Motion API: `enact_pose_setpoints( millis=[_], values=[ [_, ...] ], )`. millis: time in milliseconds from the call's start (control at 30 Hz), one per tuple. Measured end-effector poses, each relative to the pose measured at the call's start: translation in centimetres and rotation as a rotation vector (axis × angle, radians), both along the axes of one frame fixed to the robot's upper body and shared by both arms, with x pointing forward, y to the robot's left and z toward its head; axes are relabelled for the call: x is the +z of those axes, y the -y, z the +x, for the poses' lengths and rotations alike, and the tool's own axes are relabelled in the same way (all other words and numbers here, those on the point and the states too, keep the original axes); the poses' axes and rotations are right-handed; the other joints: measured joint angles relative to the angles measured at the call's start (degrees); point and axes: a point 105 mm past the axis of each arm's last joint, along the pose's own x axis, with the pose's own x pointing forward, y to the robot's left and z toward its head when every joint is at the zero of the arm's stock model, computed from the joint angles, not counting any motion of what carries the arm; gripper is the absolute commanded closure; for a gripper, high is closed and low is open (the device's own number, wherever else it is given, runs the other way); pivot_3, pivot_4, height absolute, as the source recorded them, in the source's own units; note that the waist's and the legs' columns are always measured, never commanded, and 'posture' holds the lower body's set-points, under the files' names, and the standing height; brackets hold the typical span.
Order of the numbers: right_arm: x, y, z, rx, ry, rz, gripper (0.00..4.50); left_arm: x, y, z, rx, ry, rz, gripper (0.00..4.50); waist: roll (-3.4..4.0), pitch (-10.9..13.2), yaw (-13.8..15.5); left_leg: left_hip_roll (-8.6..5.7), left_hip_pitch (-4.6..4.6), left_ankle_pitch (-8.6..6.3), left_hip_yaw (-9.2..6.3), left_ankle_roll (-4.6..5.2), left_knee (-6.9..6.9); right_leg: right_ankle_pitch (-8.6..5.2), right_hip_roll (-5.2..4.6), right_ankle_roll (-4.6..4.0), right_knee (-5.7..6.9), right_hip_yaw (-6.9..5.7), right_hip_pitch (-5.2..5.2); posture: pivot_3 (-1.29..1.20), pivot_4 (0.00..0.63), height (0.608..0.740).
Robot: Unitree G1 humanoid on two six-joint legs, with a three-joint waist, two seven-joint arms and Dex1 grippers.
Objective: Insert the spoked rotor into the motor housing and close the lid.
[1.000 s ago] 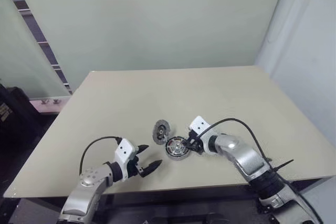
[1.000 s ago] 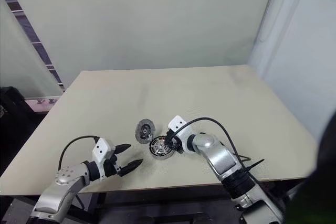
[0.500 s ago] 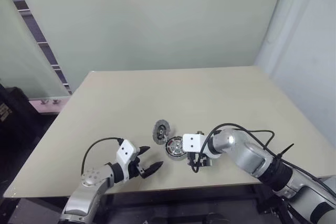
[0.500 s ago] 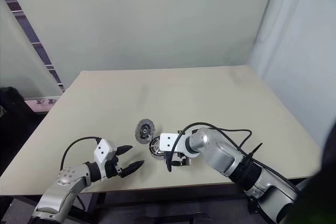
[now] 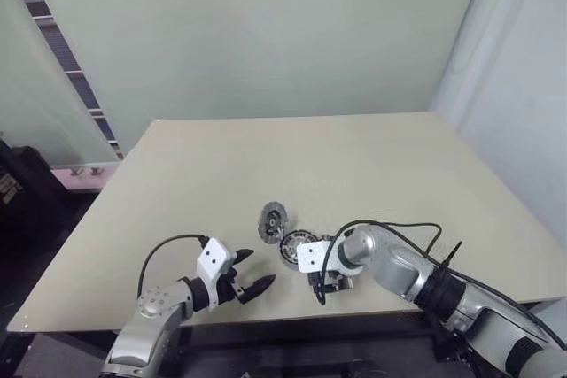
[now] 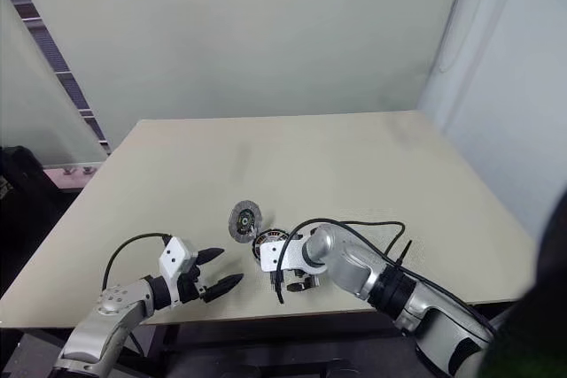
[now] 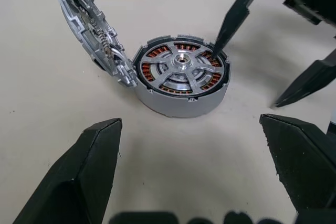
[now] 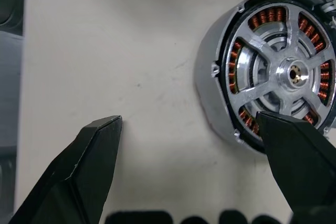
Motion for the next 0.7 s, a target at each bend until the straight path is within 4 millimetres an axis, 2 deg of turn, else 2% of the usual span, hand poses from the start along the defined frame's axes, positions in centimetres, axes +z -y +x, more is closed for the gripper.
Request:
enact_pose_setpoints(
  millis=[133,167,267,567,633,700],
  values=[
    [-0.3,0.1,0.3,-0.007,0.009,-0.011,0.04,-0.1,0.0,-0.1,-0.001,-0.004,0.0,0.0,0.0,0.0,-0.01,0.0,0.01,0.0,0.0,0.0,0.0,0.01,0.0,-0.01,0.02,0.01,0.01,0.0,0.0,0.74],
    [-0.3,0.1,0.4,-0.008,0.014,-0.014,0.2,-0.1,0.0,-0.1,-0.001,-0.005,0.0,0.0,0.0,0.0,-0.01,0.0,0.01,0.0,0.01,0.0,0.0,0.02,0.0,-0.02,0.06,0.01,0.01,0.0,0.0,0.74],
    [-0.3,-0.1,0.5,-0.016,0.018,-0.008,0.97,-0.2,0.1,-0.2,-0.003,-0.007,0.0,0.0,0.0,0.0,-0.02,0.01,0.04,0.0,0.01,0.0,0.02,0.02,0.0,-0.03,0.13,0.0,0.01,0.0,0.0,0.74],
    [0.4,-0.7,1.0,-0.047,0.051,0.037,4.13,-0.3,0.3,-0.3,-0.01,-0.014,-0.001,0.0,-0.04,-0.04,-0.01,0.0,0.06,0.0,-0.02,-0.01,0.02,0.03,0.0,-0.03,0.14,-0.02,0.04,0.0,0.0,0.74],
    [0.2,-1.4,0.5,-0.035,0.038,0.056,4.5,-0.3,0.4,-0.4,-0.012,-0.013,-0.001,0.0,-0.04,-0.04,-0.02,0.02,0.06,0.0,0.0,-0.01,0.03,0.03,0.01,-0.03,0.21,-0.03,0.02,0.0,0.0,0.74],
    [0.0,-1.4,0.4,-0.041,0.031,0.056,4.5,-0.3,0.4,-0.4,-0.012,-0.013,-0.001,0.0,-0.05,-0.04,-0.02,0.02,0.09,0.0,0.0,-0.01,0.07,0.03,0.01,-0.04,0.24,-0.03,0.02,0.0,0.0,0.74]
  ],
)
